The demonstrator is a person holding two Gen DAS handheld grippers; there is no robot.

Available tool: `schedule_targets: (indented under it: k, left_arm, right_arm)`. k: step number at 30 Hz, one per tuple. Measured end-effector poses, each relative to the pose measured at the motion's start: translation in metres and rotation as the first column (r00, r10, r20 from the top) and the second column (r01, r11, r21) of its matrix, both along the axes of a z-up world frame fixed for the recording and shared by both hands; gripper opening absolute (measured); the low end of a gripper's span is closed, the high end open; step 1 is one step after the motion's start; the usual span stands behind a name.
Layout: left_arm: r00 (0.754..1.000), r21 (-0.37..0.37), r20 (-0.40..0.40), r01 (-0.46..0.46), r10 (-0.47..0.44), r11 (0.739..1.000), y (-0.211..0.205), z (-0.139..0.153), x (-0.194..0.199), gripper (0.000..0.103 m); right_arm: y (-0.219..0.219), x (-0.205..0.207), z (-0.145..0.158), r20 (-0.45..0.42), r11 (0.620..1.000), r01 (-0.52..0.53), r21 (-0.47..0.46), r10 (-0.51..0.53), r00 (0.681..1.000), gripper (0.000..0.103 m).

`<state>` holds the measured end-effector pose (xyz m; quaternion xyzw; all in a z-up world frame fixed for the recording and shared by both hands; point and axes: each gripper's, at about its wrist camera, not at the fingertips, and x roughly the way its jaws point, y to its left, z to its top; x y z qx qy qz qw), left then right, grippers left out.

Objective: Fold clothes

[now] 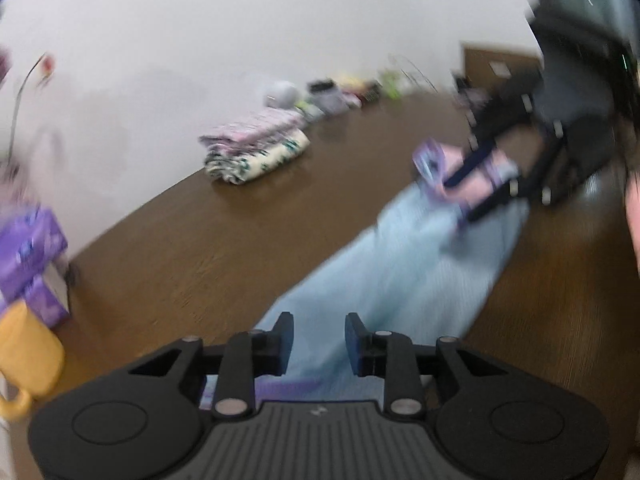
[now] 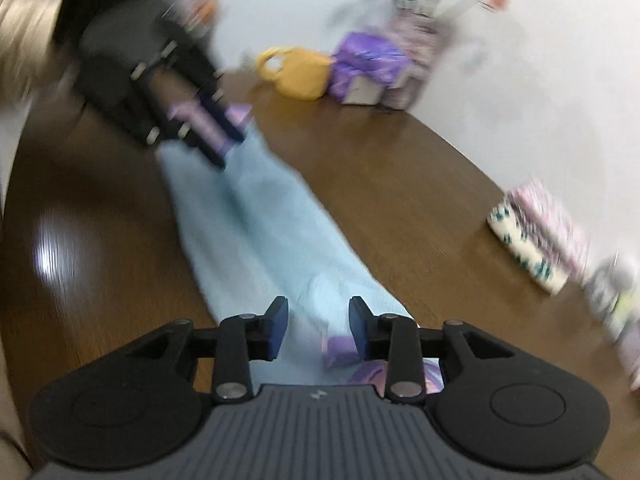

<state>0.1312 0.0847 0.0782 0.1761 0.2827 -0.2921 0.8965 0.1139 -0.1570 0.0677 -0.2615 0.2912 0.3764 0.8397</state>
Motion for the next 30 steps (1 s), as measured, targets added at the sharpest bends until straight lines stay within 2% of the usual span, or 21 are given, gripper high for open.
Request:
schedule_targets:
  k: [2,5,7,10,16,20,24,27,30]
  left_arm:
    - [0.999,-0.040,-0.016,-0.040,0.040,0.998,-0.001,0.002,0.008,0.026]
    - [0.996,-0.022,-0.048,-0.074,0.073,0.997,-0.008,-0.005,0.015,0.025]
    - [0.994,0.005,-0.078,-0.076,0.076,0.997,-0.012,-0.013,0.018,0.025]
    - [0.990,0.033,-0.112,-0.087,0.090,0.996,-0.011,-0.024,0.021,0.025]
    - [0.980,0.004,-0.144,-0.136,0.135,0.991,-0.002,-0.033,0.029,0.029]
    - [0.975,0.000,-0.087,-0.203,0.203,0.979,0.014,-0.025,0.026,0.029]
    - [0.954,-0.006,-0.067,-0.295,0.294,0.956,0.037,-0.021,0.032,0.029]
    - [0.945,-0.002,-0.060,-0.321,0.320,0.947,0.048,-0.022,0.038,0.029]
    - [0.936,0.034,-0.094,-0.338,0.340,0.941,0.054,-0.031,0.042,0.027]
  right_arm:
    - [-0.005,0.013,0.002,-0.048,0.995,0.075,0.072,-0.072,0.996,0.033]
    - [-0.009,0.031,-0.003,-0.124,0.974,0.190,0.123,-0.175,0.977,0.032]
    - [-0.011,0.038,-0.010,-0.163,0.961,0.245,0.125,-0.224,0.961,0.028]
    - [-0.012,0.036,-0.025,-0.197,0.960,0.262,0.097,-0.239,0.951,0.027]
    - [-0.015,0.020,-0.042,-0.161,0.963,0.263,0.063,-0.251,0.955,0.028]
    - [-0.020,0.017,-0.031,-0.149,0.949,0.285,0.133,-0.265,0.953,0.028]
    - [-0.025,0.022,-0.026,-0.140,0.921,0.337,0.196,-0.314,0.939,0.028]
    - [-0.026,0.030,-0.032,-0.158,0.904,0.372,0.209,-0.344,0.925,0.029]
    - [-0.024,0.033,-0.041,-0.180,0.902,0.387,0.193,-0.355,0.917,0.030]
